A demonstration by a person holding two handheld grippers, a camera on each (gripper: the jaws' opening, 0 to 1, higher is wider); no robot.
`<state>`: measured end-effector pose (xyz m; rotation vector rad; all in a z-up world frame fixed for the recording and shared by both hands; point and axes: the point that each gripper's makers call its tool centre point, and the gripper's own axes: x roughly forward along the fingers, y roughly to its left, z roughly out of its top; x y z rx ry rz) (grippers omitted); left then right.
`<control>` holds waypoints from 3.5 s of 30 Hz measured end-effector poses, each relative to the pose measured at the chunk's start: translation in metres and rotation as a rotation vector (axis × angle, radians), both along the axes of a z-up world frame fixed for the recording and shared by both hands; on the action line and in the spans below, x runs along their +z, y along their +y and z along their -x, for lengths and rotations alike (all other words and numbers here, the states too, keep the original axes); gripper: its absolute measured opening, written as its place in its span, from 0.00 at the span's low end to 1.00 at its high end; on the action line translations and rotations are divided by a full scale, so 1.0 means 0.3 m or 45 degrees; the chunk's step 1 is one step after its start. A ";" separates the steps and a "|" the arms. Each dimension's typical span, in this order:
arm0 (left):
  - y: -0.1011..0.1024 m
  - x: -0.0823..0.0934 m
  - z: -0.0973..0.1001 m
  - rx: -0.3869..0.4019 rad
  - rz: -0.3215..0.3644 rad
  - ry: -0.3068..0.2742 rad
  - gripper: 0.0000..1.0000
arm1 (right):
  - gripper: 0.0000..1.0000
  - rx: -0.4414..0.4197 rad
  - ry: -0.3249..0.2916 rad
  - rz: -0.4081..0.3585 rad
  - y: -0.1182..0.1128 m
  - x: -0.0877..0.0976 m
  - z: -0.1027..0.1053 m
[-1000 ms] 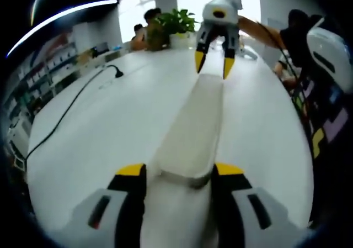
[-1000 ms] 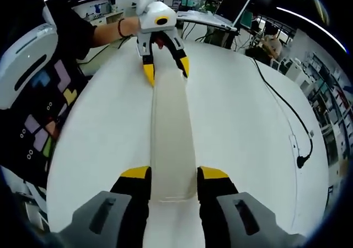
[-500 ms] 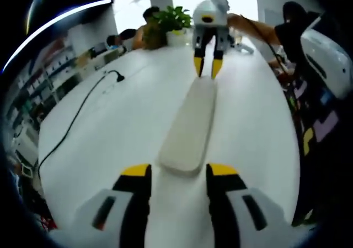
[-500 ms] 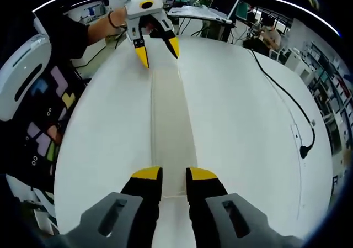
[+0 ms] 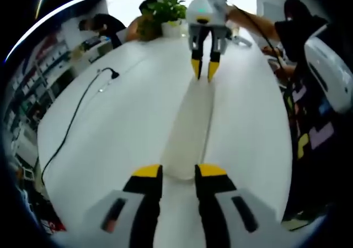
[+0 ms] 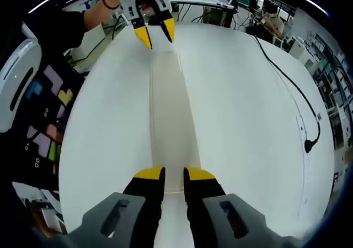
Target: Arrange the utensils inside the cutlery case until each visible utensil rests in its matching compartment.
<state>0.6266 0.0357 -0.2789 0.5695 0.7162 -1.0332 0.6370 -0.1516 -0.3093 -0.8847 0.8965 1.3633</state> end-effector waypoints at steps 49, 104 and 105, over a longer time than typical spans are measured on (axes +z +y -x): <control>-0.013 -0.100 0.037 -0.133 -0.528 0.305 0.24 | 0.12 0.039 0.033 0.185 0.016 -0.014 0.030; -0.016 -0.108 0.028 -0.187 -0.638 0.401 0.24 | 0.10 0.147 0.034 0.190 0.027 -0.016 0.033; -0.015 -0.108 0.028 -0.191 -0.637 0.400 0.24 | 0.10 0.136 0.034 0.182 0.027 -0.016 0.032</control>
